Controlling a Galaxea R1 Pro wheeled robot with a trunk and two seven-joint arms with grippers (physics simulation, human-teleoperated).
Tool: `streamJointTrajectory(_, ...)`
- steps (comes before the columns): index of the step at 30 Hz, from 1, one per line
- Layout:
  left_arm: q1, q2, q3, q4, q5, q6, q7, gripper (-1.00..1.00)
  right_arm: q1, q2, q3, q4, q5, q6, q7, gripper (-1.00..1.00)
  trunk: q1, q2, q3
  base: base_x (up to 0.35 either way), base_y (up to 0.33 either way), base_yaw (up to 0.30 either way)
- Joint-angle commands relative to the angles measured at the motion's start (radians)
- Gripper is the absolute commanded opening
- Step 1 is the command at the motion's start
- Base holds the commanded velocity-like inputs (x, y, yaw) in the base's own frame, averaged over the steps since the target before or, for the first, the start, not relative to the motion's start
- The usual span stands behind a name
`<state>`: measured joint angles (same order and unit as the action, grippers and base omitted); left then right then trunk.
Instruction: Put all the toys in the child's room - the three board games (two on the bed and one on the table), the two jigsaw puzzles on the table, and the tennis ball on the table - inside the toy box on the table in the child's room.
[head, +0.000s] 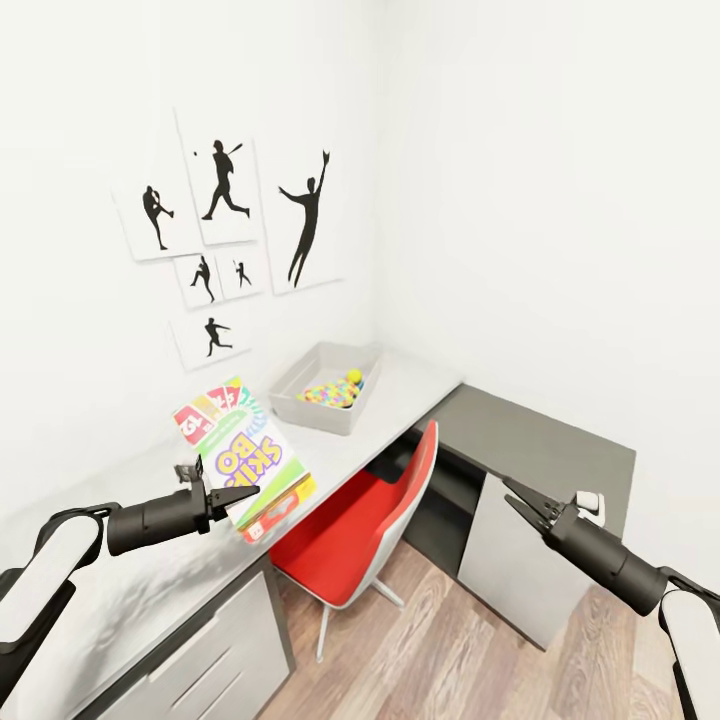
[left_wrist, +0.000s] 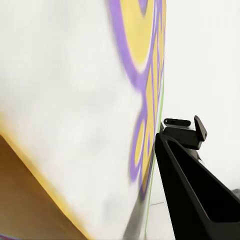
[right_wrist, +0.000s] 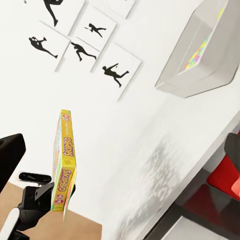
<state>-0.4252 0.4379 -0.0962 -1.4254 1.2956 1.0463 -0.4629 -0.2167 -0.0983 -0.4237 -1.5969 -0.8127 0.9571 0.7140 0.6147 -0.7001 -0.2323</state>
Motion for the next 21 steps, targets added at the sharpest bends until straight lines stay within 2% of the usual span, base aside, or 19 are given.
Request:
streamJointTrajectory(1,-0.001,0.0,-0.001,0.0,-0.007,0.001,-0.008,-1.0,-0.001,0.0,-0.001,0.0,0.003,0.005,0.004,1.0,-0.004,0.006,0.003,0.0,0.0,-0.073)
streamJointTrajectory(9,-0.001,0.001,-0.001,0.0,-0.007,0.001,-0.012,-1.0,-0.001,0.0,-0.002,0.0,0.003,0.005,0.004,1.0,-0.034,0.062,0.031,0.0,0.0,-0.018)
streamJointTrajectory(15,-0.001,0.001,-0.002,0.0,-0.008,0.001,-0.05,-1.0,-0.001,0.0,-0.003,0.0,0.003,0.005,0.005,1.0,-0.057,0.104,0.05,0.0,0.0,-0.001)
streamJointTrajectory(21,-0.001,0.001,-0.002,0.001,-0.009,0.001,-0.058,-1.0,-0.001,0.001,-0.004,0.0,0.002,0.005,0.005,1.0,-0.08,0.146,0.069,0.0,0.0,0.0)
